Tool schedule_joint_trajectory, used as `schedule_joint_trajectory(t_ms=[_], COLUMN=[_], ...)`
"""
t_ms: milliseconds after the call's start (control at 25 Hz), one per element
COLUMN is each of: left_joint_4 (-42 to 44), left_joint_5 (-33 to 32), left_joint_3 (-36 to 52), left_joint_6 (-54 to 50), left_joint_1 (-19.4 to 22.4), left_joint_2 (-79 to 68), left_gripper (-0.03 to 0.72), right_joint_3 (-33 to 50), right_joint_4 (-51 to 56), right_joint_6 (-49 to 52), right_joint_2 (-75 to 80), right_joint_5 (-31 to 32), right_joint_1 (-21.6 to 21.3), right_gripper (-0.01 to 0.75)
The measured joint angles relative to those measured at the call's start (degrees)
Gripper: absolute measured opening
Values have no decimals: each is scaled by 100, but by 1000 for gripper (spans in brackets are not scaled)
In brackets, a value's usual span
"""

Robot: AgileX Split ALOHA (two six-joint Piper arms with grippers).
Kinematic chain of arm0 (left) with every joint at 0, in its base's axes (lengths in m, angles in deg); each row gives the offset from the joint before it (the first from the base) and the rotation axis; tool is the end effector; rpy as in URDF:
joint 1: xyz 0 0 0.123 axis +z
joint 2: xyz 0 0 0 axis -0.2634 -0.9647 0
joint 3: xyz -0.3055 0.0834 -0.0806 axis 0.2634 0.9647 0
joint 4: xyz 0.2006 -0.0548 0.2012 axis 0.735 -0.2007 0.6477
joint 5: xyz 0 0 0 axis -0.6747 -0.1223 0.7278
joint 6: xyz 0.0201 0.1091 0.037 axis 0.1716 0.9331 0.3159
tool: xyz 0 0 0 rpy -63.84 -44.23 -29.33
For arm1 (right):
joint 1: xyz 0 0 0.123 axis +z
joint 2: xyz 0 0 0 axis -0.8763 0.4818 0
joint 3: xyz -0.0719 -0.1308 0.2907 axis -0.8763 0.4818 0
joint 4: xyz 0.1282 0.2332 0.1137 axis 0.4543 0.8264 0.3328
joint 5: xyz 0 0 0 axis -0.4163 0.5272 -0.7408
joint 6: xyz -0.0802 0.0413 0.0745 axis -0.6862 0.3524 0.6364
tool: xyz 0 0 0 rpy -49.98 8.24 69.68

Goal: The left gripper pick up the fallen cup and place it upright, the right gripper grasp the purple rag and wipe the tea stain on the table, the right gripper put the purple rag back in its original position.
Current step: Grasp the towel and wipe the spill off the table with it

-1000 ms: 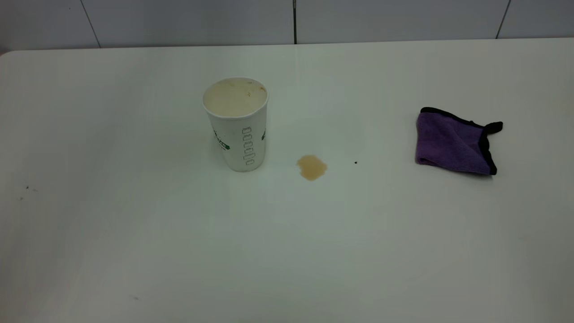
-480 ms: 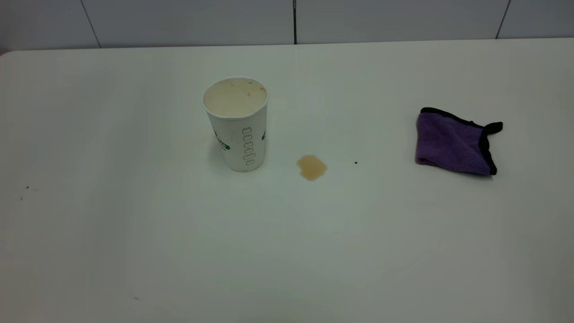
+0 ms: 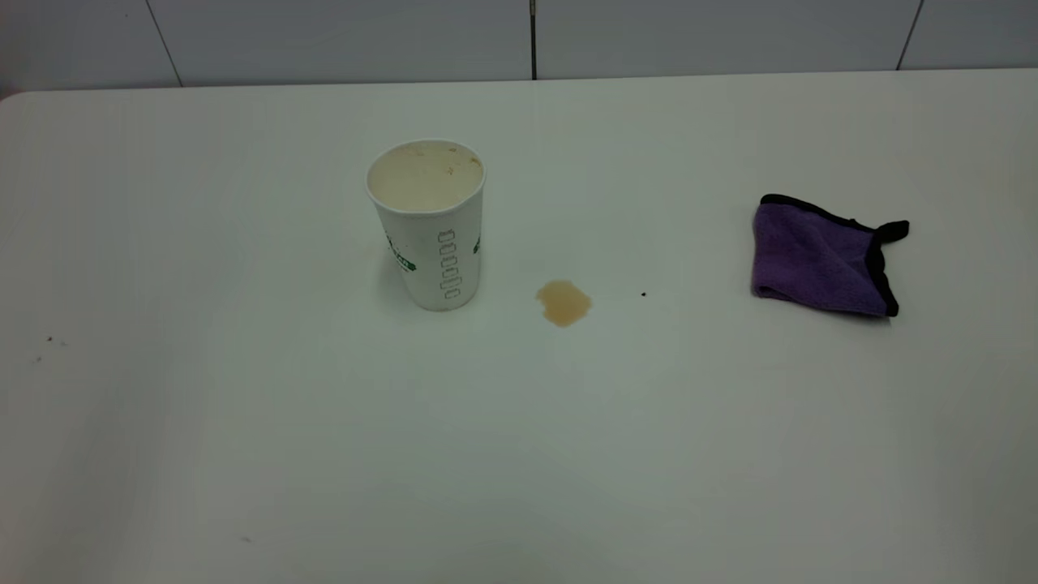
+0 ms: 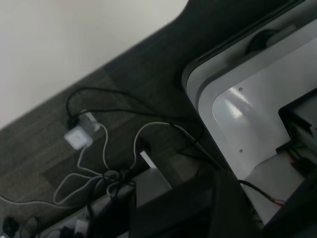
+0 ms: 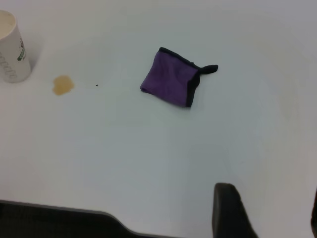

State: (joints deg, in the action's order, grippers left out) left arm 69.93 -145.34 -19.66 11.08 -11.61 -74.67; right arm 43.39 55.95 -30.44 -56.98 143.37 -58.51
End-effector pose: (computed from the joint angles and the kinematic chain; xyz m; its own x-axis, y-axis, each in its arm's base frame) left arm 0.1282 -0.0710 0.2377 -0.8532 0.4791 -0.2062 0.4958 0.8677 -0.0354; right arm 0.0062 0.0080 0.2685 -0.5157 -0.0545 -0.8550 -0.1185 0.9929 0.0082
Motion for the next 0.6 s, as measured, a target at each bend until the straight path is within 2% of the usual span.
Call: schedule_joint_trajectory(t_ms=[160, 480, 600], left_joint_4=[58, 128, 128], left_joint_5=[150, -31, -85], left_joint_3=[479, 506, 506], left_joint_6=[-62, -69, -71], left_joint_1=[0, 0, 151], left_joint_2=[587, 2093, 2774], left_gripper=[448, 448, 448], right_joint_3=[0, 0, 0], right_joint_4=[0, 0, 0], right_joint_6=[0, 0, 0], right_joint_2=[0, 0, 0], right_joint_5=[0, 0, 0], right_joint_1=[0, 0, 0], right_gripper=[428, 428, 428])
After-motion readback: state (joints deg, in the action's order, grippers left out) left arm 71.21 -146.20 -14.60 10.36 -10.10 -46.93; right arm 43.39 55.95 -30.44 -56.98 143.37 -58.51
